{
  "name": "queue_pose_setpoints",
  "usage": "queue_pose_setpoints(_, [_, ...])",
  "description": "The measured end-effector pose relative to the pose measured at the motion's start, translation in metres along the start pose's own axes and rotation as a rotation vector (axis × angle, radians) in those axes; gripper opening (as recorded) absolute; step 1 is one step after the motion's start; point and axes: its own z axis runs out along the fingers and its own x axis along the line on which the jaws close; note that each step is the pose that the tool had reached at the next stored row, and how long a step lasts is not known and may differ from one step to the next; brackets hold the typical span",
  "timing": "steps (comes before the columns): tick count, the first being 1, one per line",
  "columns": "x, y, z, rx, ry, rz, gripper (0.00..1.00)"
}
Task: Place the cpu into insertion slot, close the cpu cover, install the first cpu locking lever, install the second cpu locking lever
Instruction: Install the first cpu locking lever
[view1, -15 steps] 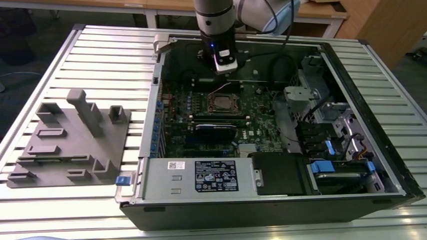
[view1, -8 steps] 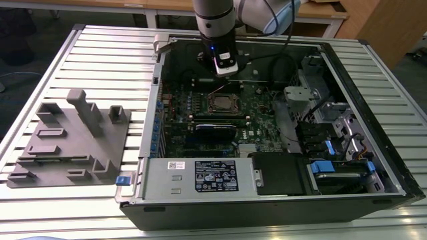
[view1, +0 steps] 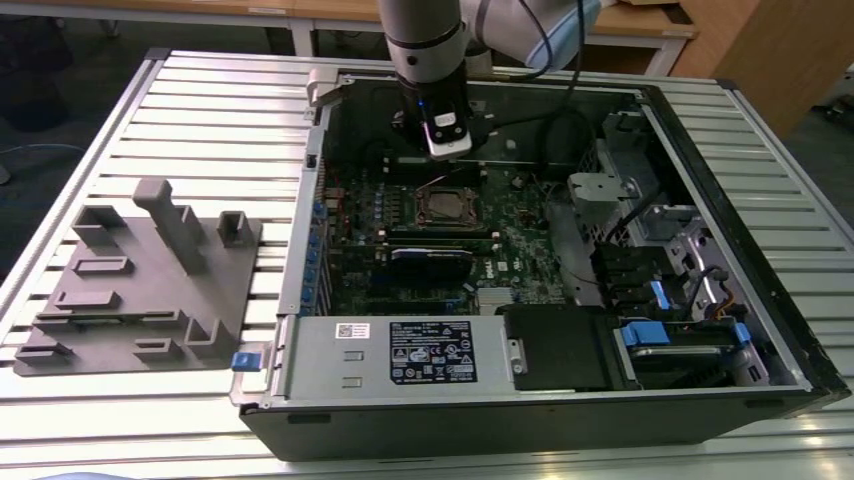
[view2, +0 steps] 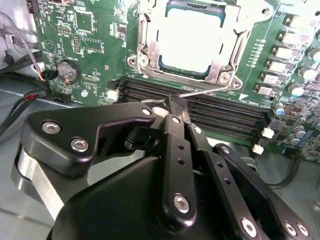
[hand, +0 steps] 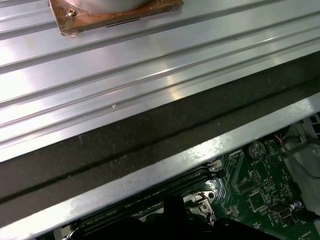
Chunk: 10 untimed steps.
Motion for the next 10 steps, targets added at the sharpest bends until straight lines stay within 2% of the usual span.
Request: queue_pose_setpoints(10, [0.0002,-0.0002,0.0008,0.0001,0.0000,0.000,0.11])
